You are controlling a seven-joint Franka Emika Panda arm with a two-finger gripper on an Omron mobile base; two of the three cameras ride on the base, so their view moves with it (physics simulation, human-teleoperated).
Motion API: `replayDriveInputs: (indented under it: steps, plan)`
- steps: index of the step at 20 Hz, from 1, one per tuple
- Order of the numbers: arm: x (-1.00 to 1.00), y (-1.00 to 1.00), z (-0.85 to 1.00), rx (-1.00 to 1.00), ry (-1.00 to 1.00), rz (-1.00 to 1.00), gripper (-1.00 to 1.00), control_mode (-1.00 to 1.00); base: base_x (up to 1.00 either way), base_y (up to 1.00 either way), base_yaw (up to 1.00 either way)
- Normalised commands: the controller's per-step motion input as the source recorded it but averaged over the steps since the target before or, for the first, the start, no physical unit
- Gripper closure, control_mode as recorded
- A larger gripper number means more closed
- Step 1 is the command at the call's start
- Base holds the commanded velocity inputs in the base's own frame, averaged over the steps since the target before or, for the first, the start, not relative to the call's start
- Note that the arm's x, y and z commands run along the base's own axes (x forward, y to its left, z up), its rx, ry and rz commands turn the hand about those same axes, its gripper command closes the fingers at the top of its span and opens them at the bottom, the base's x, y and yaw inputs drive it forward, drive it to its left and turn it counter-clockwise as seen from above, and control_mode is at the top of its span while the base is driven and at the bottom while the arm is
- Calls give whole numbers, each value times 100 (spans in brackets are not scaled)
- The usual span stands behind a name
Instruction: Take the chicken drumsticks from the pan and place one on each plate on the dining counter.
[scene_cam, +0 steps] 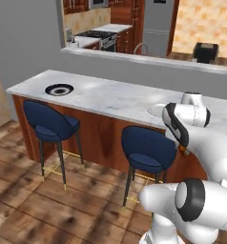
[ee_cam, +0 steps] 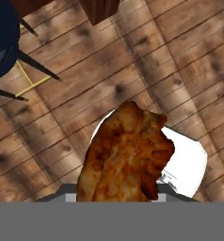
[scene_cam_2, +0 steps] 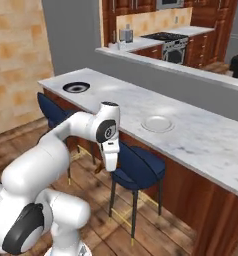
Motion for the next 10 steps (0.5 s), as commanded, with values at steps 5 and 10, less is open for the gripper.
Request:
replayDriveInputs:
  steps: [5,10]
  plan:
    - [0,0,0,0,0,0,100,100,29,100,-40]
    - [0,0,0,0,0,0,100,100,31,100,-39]
